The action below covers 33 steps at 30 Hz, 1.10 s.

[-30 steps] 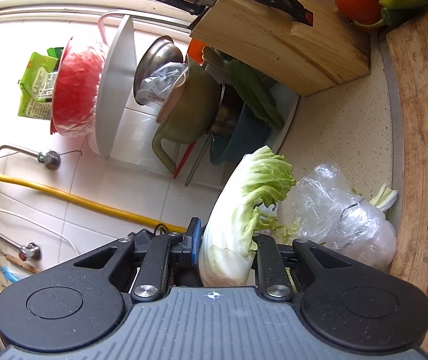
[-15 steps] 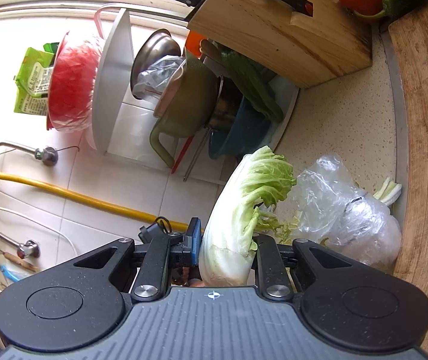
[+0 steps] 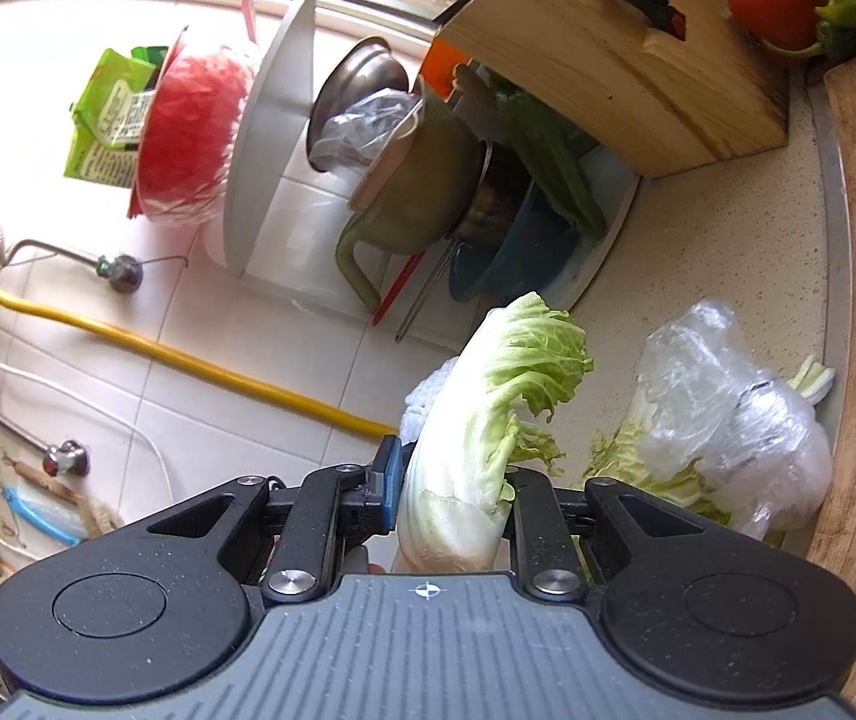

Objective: Collect trash
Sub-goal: 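Lower the left tool onto the white foam net and close on it, then carry the foam net and cabbage piece down to the trash bin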

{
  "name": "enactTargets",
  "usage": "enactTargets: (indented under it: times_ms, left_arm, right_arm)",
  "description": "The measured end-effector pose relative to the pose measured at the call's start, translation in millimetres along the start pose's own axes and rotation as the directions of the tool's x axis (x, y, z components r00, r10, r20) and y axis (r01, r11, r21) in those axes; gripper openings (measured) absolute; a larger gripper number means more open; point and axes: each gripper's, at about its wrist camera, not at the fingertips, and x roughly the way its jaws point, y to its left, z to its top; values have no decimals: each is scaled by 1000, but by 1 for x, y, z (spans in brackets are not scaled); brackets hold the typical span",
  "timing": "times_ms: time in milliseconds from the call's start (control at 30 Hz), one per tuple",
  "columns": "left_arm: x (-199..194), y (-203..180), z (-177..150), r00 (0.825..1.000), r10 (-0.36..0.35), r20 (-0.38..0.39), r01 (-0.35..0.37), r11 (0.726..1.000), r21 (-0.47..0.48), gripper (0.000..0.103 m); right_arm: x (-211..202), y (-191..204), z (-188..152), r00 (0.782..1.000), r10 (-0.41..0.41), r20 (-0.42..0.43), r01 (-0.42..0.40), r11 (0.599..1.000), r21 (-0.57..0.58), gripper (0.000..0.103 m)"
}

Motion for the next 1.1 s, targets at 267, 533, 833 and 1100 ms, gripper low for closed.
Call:
enactTargets:
  times_ms: [267,533,833,1100]
  left_arm:
    - [-52,-8,-19,998,39,49,-38,999,-8,26]
    - [-102,-9,-41,991,90,100,-87,995,-38,26]
    - [-142,-7,-70,984,131,124,-121,989,-82,26]
    - [-166,-6,-91,979,155,129,-140,983,-116,26]
  right_arm:
    - [-3,12,-12,998,45,-46,-46,998,-31,25]
    - [-3,27,-27,989,100,-110,-107,993,-58,25]
    - [-5,41,-48,973,135,-189,-151,986,-75,25]
    - [-11,51,-65,962,148,-231,-171,981,-86,25]
